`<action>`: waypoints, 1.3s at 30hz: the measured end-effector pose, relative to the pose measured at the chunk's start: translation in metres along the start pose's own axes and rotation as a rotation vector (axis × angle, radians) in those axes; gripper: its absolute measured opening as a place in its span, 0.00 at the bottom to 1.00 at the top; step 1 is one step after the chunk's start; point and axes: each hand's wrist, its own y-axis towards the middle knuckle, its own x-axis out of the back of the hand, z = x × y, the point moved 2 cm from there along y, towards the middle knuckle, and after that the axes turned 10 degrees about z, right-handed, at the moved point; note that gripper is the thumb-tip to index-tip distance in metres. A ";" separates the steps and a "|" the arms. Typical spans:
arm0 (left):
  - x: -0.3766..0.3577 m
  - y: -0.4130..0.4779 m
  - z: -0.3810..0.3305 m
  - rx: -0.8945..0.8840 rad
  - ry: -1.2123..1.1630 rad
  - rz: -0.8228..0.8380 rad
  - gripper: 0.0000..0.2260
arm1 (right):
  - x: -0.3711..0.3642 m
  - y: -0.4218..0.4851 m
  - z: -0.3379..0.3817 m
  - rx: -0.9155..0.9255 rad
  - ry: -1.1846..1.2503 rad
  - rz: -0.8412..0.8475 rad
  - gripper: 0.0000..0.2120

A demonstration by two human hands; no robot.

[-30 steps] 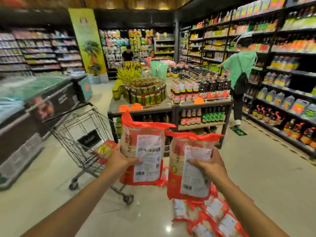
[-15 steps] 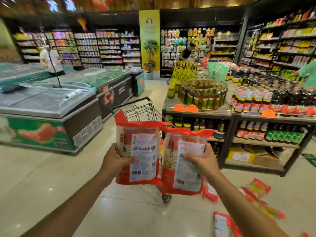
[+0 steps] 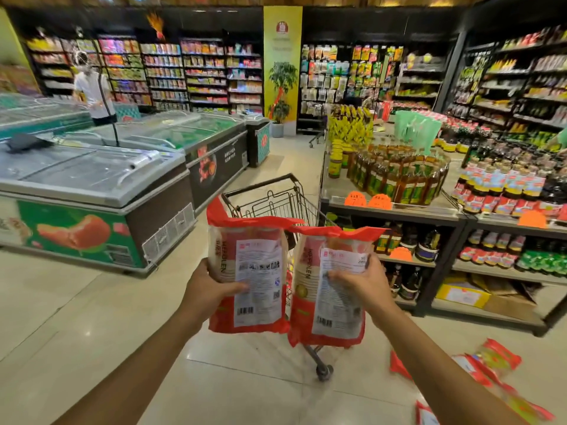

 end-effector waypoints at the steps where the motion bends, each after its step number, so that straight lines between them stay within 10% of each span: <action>1: 0.004 0.009 0.001 0.001 0.000 -0.001 0.28 | -0.005 0.009 -0.001 -0.008 -0.011 0.000 0.32; 23: 0.051 0.318 -0.014 0.018 0.062 0.012 0.29 | -0.080 0.304 0.013 -0.014 0.081 0.002 0.32; 39: 0.008 0.574 0.001 -0.010 0.046 0.363 0.29 | -0.083 0.457 -0.017 -0.184 0.102 -0.301 0.32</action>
